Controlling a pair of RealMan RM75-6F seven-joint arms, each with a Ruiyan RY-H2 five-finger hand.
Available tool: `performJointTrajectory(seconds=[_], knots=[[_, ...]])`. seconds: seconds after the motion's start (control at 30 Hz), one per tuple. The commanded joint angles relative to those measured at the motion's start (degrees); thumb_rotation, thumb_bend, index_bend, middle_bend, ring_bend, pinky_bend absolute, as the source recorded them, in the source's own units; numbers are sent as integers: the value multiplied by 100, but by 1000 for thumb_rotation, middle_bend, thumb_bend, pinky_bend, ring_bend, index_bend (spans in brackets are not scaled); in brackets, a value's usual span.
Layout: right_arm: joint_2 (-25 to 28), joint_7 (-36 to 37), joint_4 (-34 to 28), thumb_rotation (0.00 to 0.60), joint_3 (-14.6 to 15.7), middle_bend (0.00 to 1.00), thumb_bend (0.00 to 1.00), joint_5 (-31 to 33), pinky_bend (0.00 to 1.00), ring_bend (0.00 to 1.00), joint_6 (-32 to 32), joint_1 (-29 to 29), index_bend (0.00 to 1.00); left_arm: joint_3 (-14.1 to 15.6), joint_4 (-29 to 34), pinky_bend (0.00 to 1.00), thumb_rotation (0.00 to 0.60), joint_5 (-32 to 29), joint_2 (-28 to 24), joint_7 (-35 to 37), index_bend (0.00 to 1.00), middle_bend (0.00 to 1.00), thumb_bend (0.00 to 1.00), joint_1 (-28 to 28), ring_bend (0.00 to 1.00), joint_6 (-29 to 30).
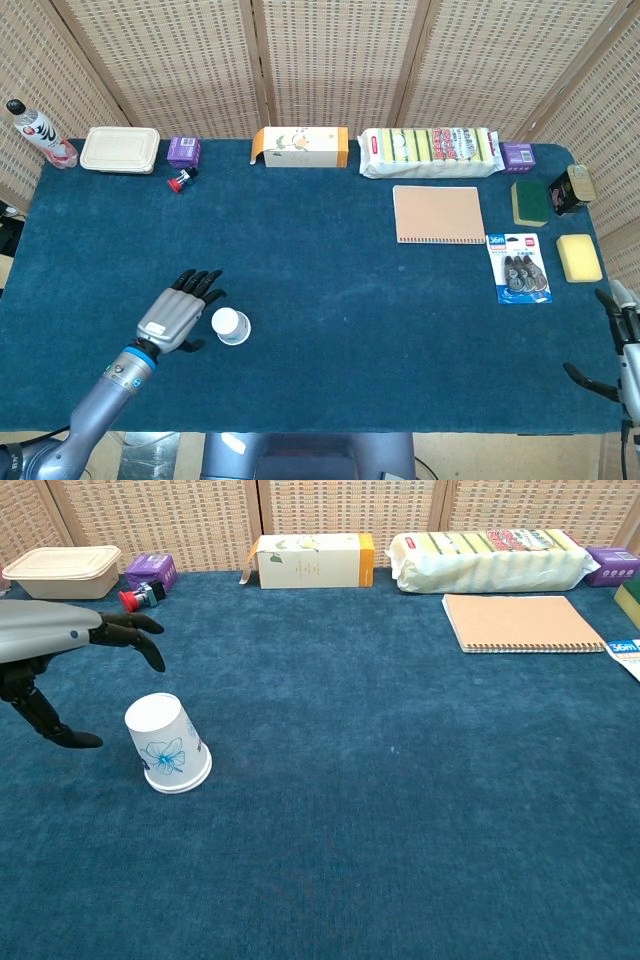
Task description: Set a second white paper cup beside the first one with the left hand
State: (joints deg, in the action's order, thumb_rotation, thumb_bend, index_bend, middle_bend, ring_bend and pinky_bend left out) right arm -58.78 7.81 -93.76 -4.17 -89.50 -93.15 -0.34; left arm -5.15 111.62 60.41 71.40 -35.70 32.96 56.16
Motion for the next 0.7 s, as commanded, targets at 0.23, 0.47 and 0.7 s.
performJointTrajectory(seconds=[0.23,0.47,0.7], knots=[[14,50,-5,600,-7,0,64,-1,0,0,-2,-3,29,59,44,0,600,-475,227,-409,207,0,196,261,0,218],[20,79,-3,600,-18,0,64,15,0,0,12,1,29,92,121,0,600,-897,327,-695,277,0,233,501,0,293],[25,102,2,600,-31,0,64,25,0,0,11,2,29,128,206,0,600,-1313,427,-1009,336,0,248,724,0,482]])
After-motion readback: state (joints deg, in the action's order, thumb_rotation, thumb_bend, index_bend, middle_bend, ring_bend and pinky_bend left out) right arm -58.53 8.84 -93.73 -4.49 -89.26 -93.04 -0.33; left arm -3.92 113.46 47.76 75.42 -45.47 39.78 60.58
